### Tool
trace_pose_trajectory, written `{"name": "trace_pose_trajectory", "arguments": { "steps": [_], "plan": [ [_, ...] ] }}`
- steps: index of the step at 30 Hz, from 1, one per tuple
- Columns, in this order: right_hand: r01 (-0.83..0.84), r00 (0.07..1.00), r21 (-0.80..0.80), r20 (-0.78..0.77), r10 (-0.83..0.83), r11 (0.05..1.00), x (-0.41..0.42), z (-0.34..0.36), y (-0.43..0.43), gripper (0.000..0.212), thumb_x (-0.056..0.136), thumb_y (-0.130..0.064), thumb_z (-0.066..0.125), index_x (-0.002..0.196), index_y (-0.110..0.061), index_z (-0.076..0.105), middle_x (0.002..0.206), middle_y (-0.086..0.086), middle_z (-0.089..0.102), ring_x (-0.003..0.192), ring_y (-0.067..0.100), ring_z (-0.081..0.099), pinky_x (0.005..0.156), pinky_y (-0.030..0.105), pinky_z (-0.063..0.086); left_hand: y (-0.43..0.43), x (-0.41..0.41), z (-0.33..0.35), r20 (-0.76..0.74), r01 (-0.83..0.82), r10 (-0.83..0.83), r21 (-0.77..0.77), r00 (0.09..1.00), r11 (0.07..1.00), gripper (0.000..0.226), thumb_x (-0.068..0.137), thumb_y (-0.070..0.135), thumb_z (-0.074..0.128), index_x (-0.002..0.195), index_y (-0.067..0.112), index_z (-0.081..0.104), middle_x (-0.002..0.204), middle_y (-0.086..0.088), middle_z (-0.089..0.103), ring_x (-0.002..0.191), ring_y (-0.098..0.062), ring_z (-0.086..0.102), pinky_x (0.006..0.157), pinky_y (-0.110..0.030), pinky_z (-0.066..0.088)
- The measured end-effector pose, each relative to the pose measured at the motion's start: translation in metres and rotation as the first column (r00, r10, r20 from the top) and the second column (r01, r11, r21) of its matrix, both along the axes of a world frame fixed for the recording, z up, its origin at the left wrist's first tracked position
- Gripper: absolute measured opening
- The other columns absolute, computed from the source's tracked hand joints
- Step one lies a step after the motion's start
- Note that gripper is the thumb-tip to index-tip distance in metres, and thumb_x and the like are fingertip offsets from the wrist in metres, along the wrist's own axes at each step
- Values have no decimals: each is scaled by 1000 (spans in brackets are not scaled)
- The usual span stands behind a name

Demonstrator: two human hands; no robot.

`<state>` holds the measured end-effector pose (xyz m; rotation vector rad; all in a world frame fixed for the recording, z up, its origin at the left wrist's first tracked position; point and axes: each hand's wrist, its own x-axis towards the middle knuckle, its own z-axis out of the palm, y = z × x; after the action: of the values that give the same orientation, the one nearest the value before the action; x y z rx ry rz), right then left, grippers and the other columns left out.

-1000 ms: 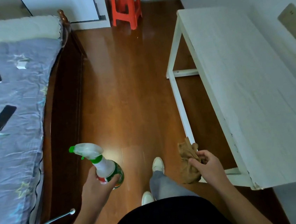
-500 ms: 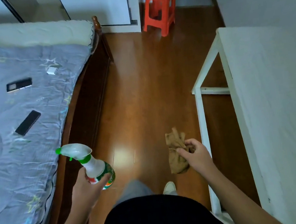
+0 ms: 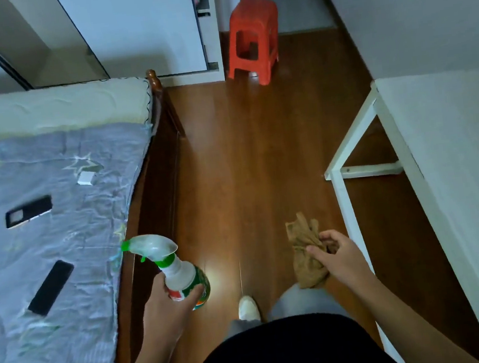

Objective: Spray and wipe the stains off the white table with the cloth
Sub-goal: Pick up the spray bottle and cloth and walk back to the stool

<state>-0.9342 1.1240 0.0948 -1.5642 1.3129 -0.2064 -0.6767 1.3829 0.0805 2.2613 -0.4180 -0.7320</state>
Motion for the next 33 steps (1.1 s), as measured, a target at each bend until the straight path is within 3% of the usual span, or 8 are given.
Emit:
{"name": "trace_pose_trajectory", "arguments": {
  "steps": [6,11,13,17,22,27,33],
  "plan": [
    [188,981,55,-67,-184,981,10,-5,-52,30,88,-31,76,111,-23,60,108,-5,63,103,16,60,79,24,49,-103,61,3,-52,149,-152,-53,987,987,68,73,40,88,129,29,51,110,11,67,99,-9,66,83,-31,52],
    [282,957,82,-98,-274,956,31,-25,-119,40,87,-31,77,121,-15,64,113,2,67,106,23,64,95,46,55,-186,109,-4,-64,212,-216,-58,974,976,66,70,45,87,124,39,51,109,17,67,97,-2,66,77,-16,47],
    [291,955,102,-98,-281,951,52,-33,-152,40,87,-32,76,122,-16,64,112,0,67,104,20,65,91,43,57,-215,131,-3,-57,212,-215,-42,975,976,65,69,46,88,123,40,52,109,16,68,97,-1,66,76,-16,48],
    [201,978,140,-77,-192,970,116,-37,-227,38,86,-36,77,118,-22,63,106,-10,64,94,3,60,70,18,48,-267,176,12,-18,154,-154,-3,988,988,74,59,63,81,123,39,52,106,17,69,95,-3,67,75,-19,48],
    [-40,999,105,-12,41,994,228,-8,-312,20,84,-42,76,97,-38,62,101,-19,65,88,-5,61,58,8,45,-316,231,28,24,7,-7,-7,1000,1000,71,56,61,79,118,35,55,100,14,70,90,-4,67,72,-26,50],
    [-170,985,30,47,169,985,337,23,-384,26,85,-42,75,106,-30,65,103,-13,67,94,5,64,77,29,55,-367,289,28,40,-66,67,-27,997,997,44,72,22,90,100,34,59,89,13,71,83,0,69,66,-19,46],
    [-145,989,22,21,144,989,415,21,-461,24,86,-40,75,105,-30,63,104,-13,66,95,4,62,80,28,54,-459,377,25,11,-28,29,-63,1000,998,44,74,20,89,99,35,56,92,8,71,82,2,68,66,-19,47]
  ]
}}
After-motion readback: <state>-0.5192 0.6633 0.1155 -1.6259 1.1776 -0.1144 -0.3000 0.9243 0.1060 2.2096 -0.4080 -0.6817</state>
